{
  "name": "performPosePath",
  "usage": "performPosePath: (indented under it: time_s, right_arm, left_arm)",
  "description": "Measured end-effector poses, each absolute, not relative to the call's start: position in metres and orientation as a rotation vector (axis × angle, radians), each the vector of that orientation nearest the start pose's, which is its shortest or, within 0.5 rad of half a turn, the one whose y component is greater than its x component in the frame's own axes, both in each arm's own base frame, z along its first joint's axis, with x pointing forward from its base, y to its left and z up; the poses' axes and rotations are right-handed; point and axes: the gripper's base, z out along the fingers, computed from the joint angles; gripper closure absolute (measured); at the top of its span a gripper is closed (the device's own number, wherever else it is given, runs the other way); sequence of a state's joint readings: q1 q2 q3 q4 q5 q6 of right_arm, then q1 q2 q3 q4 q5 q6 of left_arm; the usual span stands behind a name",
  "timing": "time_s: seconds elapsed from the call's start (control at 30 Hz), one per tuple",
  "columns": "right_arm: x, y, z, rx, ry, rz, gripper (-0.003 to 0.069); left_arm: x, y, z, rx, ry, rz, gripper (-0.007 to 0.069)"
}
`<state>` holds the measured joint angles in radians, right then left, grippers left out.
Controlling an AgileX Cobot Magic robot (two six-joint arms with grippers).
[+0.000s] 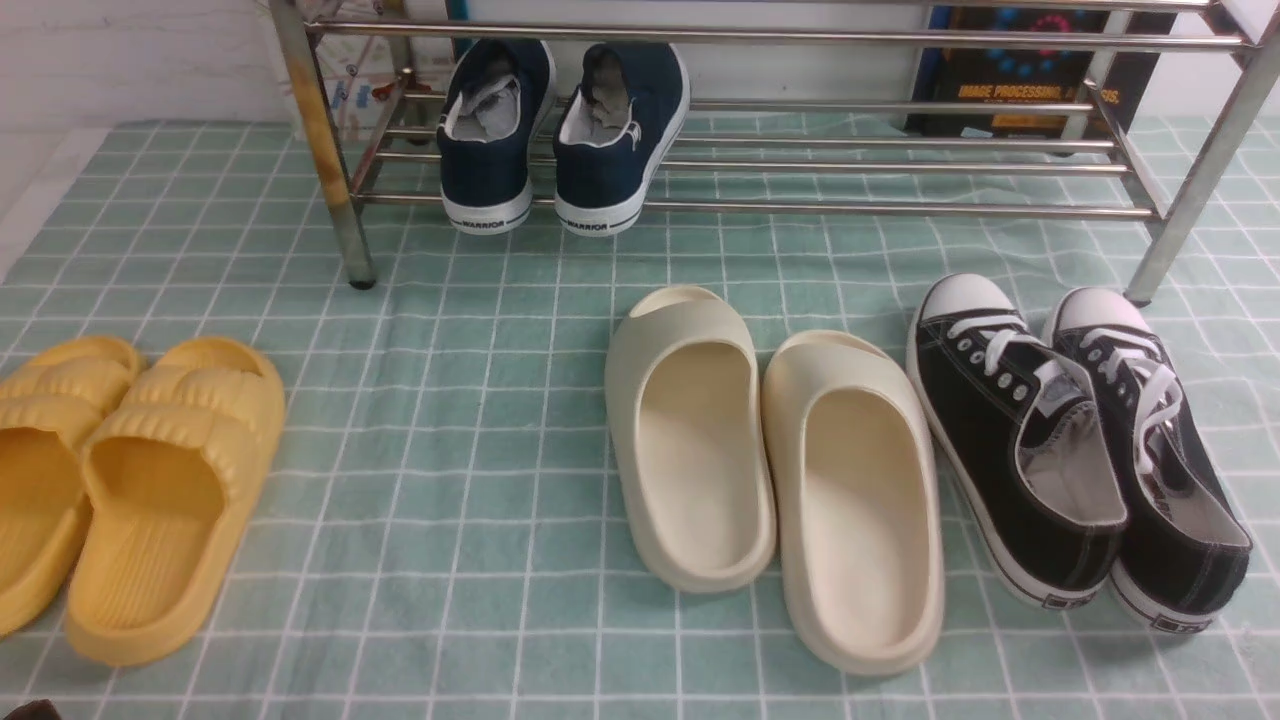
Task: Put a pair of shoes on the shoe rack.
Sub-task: Use the right arm to grab the shoe closest to it
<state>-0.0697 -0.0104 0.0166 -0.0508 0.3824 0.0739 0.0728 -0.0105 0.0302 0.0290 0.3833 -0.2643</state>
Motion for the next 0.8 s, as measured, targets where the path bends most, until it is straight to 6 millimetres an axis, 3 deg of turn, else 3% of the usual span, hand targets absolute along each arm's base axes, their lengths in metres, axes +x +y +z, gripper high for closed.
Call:
performPosePath:
  time_s: [0.6,0.73,0.8]
  right_arm:
    - [0.052,-0.004,0.174,0.124,1.868,-0.014,0.0419]
    - [0.052,0.0,0.174,0.228,1.858,0.133,0.0419]
    - [0.053,0.005,0.175,0.379,1.837,0.317,0.0419]
  left_arm:
    - [0.052,0.005,0.169,-0.299,1.864,-0.102,0.0578]
    - [0.052,0.005,0.169,-0.299,1.864,-0.102,0.0576]
    - [0.052,0.005,0.169,-0.299,1.864,-0.102,0.0574]
